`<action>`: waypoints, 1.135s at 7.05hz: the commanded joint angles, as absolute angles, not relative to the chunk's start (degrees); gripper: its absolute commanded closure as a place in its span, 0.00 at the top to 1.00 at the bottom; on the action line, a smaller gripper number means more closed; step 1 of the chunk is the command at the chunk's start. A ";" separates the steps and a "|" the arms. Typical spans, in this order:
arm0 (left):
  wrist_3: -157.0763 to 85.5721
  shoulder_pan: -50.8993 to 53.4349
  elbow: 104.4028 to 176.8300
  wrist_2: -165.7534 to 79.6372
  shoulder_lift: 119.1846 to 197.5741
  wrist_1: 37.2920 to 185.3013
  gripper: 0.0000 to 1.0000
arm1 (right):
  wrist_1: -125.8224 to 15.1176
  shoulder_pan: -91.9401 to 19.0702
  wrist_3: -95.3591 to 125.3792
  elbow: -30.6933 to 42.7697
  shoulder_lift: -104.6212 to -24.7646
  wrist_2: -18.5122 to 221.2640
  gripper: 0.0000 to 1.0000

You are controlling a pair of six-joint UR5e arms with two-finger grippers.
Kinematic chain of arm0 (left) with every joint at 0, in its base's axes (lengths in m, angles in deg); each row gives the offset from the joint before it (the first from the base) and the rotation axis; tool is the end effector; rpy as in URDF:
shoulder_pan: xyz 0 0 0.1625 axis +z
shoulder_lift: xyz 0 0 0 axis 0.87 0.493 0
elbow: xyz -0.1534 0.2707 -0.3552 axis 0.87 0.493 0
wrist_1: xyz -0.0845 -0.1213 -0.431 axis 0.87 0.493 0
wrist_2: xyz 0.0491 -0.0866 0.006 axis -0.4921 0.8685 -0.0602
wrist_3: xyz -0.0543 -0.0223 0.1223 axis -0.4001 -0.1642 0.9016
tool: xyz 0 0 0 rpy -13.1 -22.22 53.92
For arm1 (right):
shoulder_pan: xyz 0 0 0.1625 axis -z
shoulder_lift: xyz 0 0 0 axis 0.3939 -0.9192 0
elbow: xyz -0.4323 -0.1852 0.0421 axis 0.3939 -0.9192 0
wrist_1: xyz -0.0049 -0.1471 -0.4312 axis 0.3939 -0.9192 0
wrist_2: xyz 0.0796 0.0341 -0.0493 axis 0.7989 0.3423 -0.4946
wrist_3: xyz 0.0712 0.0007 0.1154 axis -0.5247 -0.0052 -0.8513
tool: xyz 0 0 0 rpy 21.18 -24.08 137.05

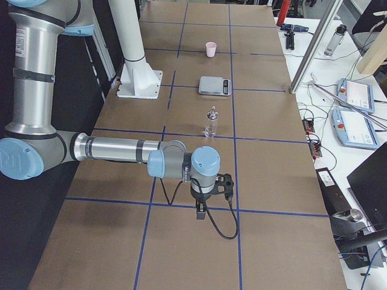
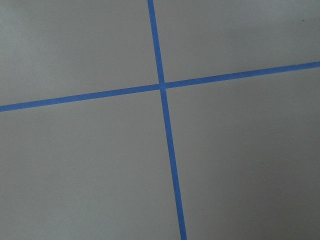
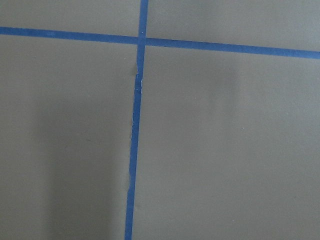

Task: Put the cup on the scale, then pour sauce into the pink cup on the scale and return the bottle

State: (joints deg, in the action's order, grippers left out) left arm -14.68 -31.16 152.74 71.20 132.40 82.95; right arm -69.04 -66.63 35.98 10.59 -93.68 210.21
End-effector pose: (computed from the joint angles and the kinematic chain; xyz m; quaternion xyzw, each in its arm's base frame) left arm -0.0499 -0.4861 0.6671 0.0642 0.3852 0.0536 0.9190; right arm 0.0413 -0.4600 0.7433 -0.0011 -0.3574 -0.0323 0.9334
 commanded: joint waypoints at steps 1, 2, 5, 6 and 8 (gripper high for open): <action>-14.87 -31.12 155.00 71.46 132.37 83.43 1.00 | -68.96 -66.63 35.99 10.69 -93.59 210.36 1.00; -14.87 -31.12 155.03 71.46 132.37 83.52 1.00 | -68.87 -66.63 35.99 10.86 -93.41 210.45 1.00; -14.78 -30.94 155.29 69.80 132.46 88.94 1.00 | -61.52 -65.84 35.03 11.13 -92.98 210.89 1.00; -14.78 -30.86 155.20 69.71 132.63 94.19 1.00 | -54.61 -65.75 35.11 11.04 -91.23 210.54 1.00; -15.13 -30.85 153.80 68.92 136.58 109.64 1.00 | -50.32 -65.48 29.89 7.38 -84.41 211.06 1.00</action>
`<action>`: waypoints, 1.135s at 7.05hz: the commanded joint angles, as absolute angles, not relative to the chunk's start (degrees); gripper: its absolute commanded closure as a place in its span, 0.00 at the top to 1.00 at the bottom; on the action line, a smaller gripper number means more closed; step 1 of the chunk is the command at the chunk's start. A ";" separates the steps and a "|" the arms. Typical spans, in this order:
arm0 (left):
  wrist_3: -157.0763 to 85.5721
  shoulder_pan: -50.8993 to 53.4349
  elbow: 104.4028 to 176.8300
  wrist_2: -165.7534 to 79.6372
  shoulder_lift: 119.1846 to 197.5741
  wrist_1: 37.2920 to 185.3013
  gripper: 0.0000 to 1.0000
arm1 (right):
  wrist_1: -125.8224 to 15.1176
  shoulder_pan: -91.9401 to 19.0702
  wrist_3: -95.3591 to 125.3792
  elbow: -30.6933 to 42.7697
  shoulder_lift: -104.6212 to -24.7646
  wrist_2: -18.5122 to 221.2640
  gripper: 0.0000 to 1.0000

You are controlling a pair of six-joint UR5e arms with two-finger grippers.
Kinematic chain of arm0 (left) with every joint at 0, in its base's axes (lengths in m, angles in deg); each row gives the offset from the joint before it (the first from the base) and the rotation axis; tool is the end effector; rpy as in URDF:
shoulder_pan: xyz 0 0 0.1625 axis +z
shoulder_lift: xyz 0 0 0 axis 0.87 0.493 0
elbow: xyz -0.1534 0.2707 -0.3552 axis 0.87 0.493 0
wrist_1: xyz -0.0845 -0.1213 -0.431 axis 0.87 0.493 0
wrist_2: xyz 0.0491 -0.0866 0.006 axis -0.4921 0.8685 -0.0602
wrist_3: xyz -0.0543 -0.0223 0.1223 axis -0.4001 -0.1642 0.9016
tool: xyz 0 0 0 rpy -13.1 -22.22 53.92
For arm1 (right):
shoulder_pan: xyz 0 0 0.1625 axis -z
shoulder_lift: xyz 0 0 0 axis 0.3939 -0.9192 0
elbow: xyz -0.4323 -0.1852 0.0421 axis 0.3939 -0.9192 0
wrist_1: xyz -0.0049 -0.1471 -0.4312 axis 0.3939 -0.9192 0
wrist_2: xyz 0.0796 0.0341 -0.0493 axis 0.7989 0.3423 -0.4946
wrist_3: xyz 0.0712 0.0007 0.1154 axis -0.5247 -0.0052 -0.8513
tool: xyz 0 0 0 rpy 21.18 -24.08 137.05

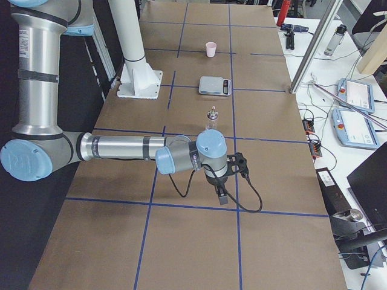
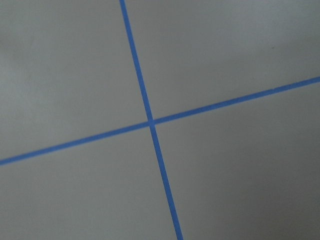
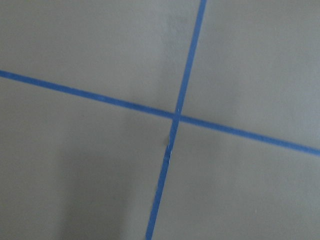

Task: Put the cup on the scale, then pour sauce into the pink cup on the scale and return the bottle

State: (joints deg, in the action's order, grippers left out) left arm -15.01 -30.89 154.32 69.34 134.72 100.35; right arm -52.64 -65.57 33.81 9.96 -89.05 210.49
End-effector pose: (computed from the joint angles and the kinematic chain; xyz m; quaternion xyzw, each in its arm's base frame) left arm -0.0516 -0.5262 0.5975 0.2311 0.3504 0.1206 0.8996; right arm 0.0309 -0.5283 0.6766 0.1543 -0.3533 -0.0865 0.9186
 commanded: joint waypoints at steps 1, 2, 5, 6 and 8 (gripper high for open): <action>-16.09 -30.77 152.14 69.18 138.59 114.15 1.00 | -49.72 -65.40 25.32 7.09 -83.75 211.50 1.00; -26.89 -30.68 151.26 69.35 140.35 115.50 1.00 | -48.84 -65.40 24.75 7.09 -83.48 212.64 1.00; -47.45 -18.08 151.69 69.35 141.33 127.81 1.00 | -43.56 -64.96 24.57 7.09 -83.83 216.95 1.00; -57.05 -11.67 153.52 67.18 141.68 127.47 1.00 | -43.30 -64.70 24.31 7.52 -83.83 217.74 1.00; -75.16 2.90 160.01 53.58 138.61 127.03 1.00 | -42.34 -64.08 24.30 7.44 -84.44 217.75 1.00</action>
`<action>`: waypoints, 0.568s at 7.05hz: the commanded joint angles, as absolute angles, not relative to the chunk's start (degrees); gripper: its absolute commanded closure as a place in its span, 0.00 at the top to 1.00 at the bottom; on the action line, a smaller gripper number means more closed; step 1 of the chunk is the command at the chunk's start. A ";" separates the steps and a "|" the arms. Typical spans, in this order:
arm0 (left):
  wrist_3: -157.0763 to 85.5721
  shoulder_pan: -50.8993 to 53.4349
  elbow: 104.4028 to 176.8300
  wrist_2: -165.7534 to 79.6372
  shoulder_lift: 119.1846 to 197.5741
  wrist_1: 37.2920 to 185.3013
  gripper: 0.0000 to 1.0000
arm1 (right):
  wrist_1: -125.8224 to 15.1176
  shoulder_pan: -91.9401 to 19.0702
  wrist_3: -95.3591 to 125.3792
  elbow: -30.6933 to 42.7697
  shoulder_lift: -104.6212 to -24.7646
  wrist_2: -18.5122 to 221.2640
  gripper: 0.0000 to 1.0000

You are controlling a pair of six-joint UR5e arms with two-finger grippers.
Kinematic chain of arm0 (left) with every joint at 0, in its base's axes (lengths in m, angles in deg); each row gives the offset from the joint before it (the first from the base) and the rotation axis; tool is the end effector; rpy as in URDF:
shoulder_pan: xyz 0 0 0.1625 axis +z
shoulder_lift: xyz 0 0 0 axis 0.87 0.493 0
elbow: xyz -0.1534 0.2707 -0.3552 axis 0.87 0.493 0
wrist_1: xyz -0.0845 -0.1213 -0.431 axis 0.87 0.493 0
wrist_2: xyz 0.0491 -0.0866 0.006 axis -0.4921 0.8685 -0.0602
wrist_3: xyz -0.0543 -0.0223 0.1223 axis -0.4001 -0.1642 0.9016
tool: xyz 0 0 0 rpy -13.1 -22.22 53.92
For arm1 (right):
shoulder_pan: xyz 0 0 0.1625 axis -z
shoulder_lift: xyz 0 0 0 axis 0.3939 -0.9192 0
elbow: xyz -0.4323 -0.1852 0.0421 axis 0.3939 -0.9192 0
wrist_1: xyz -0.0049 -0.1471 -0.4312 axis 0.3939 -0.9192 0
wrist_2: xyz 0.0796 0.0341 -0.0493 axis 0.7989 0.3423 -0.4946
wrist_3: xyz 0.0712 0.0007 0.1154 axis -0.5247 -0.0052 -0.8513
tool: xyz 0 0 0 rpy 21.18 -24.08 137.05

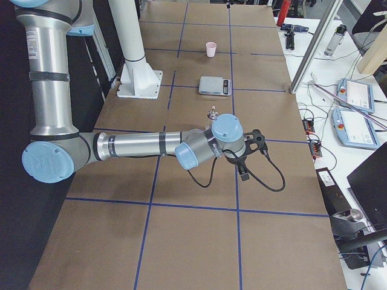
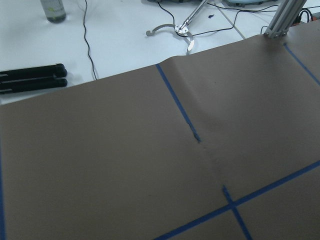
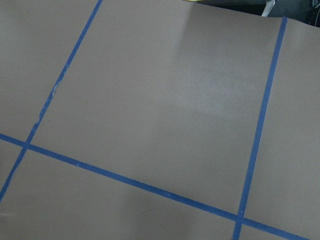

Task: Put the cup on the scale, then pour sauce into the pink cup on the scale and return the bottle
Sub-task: 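Reach the left gripper toward the pink cup and grasp it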

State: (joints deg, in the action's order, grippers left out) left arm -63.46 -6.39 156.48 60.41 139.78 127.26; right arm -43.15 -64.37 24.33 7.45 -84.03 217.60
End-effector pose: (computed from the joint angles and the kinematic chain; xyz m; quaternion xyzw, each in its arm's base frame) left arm 0.1727 -0.5451 0.4702 0.2603 0.4774 0.0100 0.8392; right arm 0.0062 -0.5726 0.6207 0.2055 -0.4205 -0.0736 0.8806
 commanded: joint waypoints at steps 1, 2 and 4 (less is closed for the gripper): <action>-82.30 10.03 160.39 48.05 138.44 125.72 0.99 | -42.07 -64.08 24.39 7.52 -85.14 217.75 1.00; -86.55 14.02 160.48 44.26 138.78 121.19 0.75 | -41.71 -64.08 24.39 7.53 -85.32 217.75 1.00; -87.47 15.19 160.13 43.69 138.43 119.74 0.53 | -41.71 -64.08 24.39 7.53 -85.41 217.75 1.00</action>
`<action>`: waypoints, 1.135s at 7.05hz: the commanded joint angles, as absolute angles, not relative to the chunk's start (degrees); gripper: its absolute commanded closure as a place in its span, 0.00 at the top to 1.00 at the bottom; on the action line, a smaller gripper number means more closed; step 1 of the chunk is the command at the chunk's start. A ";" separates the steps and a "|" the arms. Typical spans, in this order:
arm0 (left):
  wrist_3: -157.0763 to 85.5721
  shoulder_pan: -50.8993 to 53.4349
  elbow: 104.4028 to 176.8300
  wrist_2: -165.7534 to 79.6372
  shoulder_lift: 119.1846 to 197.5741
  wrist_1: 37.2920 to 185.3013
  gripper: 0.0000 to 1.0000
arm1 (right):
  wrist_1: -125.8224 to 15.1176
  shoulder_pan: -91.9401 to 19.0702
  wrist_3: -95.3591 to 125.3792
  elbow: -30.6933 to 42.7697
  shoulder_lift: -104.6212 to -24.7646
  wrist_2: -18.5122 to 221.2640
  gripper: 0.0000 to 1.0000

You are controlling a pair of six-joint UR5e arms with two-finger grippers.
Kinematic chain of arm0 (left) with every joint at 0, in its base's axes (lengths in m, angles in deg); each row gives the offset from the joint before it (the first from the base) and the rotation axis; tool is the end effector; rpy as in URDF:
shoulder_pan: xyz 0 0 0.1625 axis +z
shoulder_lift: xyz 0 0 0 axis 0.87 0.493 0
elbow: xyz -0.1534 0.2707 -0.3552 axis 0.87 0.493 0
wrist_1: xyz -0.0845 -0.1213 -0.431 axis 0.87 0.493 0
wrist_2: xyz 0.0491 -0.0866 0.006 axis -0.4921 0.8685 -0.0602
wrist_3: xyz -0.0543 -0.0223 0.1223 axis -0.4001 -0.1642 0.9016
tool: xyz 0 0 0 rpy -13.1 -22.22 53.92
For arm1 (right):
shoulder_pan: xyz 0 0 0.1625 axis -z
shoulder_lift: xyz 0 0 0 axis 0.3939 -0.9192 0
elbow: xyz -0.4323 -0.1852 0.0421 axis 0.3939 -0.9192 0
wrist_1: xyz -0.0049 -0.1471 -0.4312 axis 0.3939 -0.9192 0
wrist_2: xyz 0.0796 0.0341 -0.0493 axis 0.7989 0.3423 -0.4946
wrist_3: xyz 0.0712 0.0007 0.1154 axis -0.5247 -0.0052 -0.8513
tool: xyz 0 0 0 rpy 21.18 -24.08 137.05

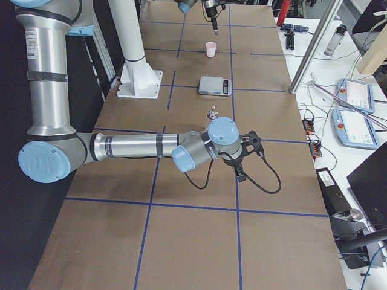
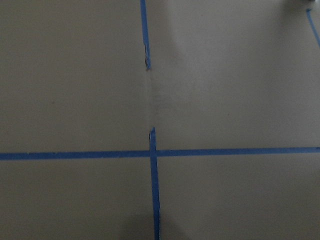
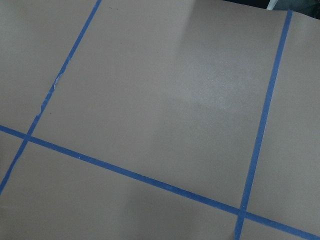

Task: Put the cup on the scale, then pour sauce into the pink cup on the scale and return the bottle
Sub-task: 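Reach the left gripper toward the pink cup and grasp it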

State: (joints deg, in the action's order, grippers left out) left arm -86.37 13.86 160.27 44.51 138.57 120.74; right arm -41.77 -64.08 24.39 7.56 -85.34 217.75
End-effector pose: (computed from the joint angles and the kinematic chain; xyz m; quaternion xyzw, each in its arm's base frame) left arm 0.3261 -0.4743 0.4714 0.1512 0.4624 -0.0890 0.8691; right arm 0.0035 -0.5625 0.6292 0.2058 -0.4220 -0.0773 0.8795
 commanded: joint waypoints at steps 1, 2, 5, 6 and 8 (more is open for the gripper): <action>-87.47 17.11 159.60 43.25 138.52 119.73 0.53 | -41.71 -64.08 24.39 7.53 -85.41 217.66 1.00; -87.47 18.09 159.51 43.08 138.61 119.73 0.53 | -41.71 -64.17 24.39 7.44 -85.50 217.66 1.00; -87.47 21.34 159.07 40.89 139.40 117.28 0.50 | -41.71 -64.08 24.39 7.35 -85.59 217.66 1.00; -87.47 21.53 158.98 40.88 139.40 117.27 0.25 | -41.71 -64.17 24.39 7.35 -85.59 217.66 1.00; -87.12 21.53 159.07 40.96 139.49 117.01 0.00 | -41.71 -64.17 24.39 7.35 -85.68 217.66 1.00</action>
State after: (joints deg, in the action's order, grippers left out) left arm -87.34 21.45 159.03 40.96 139.42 117.23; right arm -41.71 -64.16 24.39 7.35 -85.65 217.66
